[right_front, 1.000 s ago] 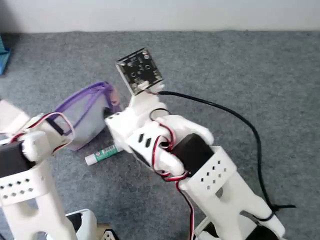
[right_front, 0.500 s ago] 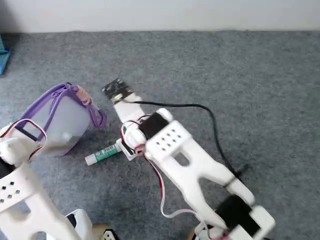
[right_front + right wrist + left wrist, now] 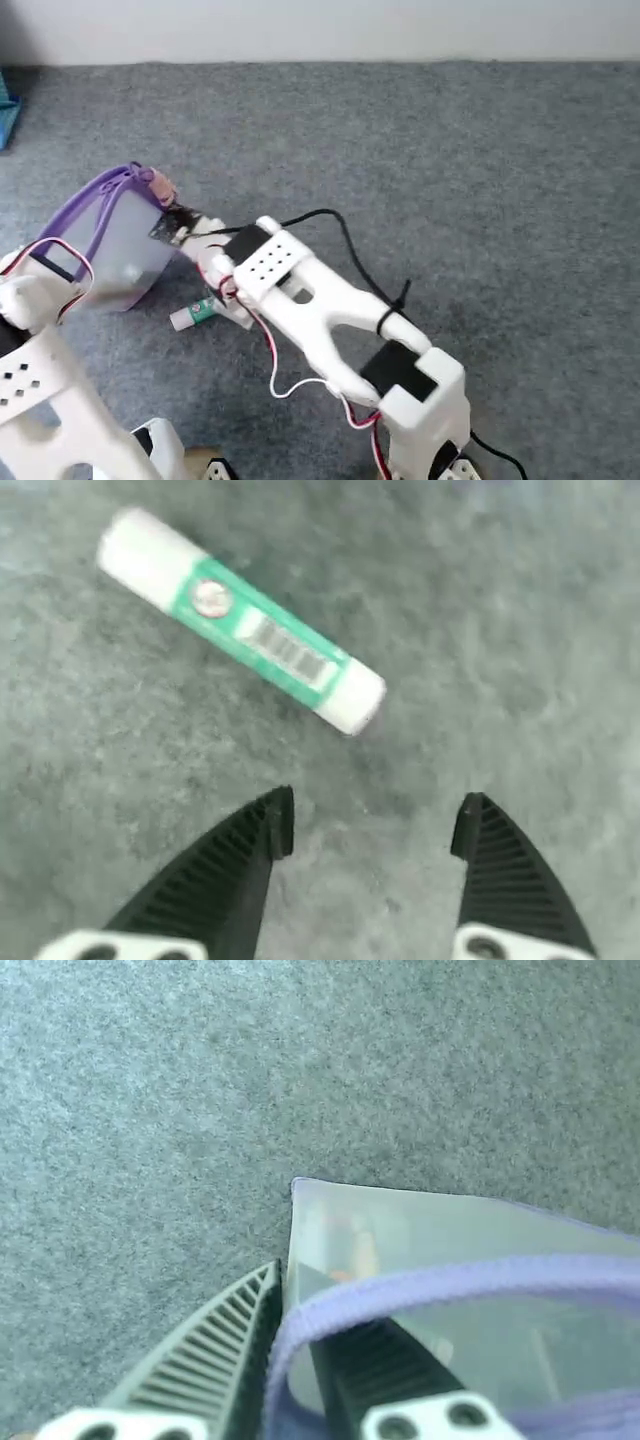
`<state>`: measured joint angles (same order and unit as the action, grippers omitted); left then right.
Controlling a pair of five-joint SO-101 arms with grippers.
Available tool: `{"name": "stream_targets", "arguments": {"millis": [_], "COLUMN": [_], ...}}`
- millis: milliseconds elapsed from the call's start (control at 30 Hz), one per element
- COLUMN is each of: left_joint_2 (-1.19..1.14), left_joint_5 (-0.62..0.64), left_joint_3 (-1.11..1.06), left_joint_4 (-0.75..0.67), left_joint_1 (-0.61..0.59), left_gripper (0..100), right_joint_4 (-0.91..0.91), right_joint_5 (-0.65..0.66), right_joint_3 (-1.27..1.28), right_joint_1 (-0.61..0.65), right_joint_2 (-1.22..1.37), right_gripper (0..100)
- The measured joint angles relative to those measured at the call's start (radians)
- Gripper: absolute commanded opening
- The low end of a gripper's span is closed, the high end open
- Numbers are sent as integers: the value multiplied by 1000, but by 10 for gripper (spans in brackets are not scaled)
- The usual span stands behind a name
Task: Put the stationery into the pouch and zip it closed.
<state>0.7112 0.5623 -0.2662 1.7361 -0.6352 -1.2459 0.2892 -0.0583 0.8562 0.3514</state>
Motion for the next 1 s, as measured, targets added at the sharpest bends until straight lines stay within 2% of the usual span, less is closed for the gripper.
{"name": "stream_targets", "arguments": {"millis": [233,433,533,667,767,867,1000], "left_joint_2": [0,0,0,0,0,0,0], "left_joint_5": [11,14,14,14,14,11,9], "left_joint_3": [0,0,0,0,0,0,0], "left_joint_4": [0,0,0,0,0,0,0], "left_joint_1": [-3,-3,-3,-3,-3,-3,-3], "left_gripper": [14,14,14,14,14,14,14], "right_joint_4": [92,163,167,169,170,130,44], "right_joint_5": [103,123,127,129,129,129,129], "right_joint_3": [-54,-54,-64,-74,-83,-86,-83], "right_joint_1": [23,26,26,25,21,11,0], "right_joint_2": [107,199,218,222,221,218,193], "right_gripper": [259,253,185,0,41,5,9]}}
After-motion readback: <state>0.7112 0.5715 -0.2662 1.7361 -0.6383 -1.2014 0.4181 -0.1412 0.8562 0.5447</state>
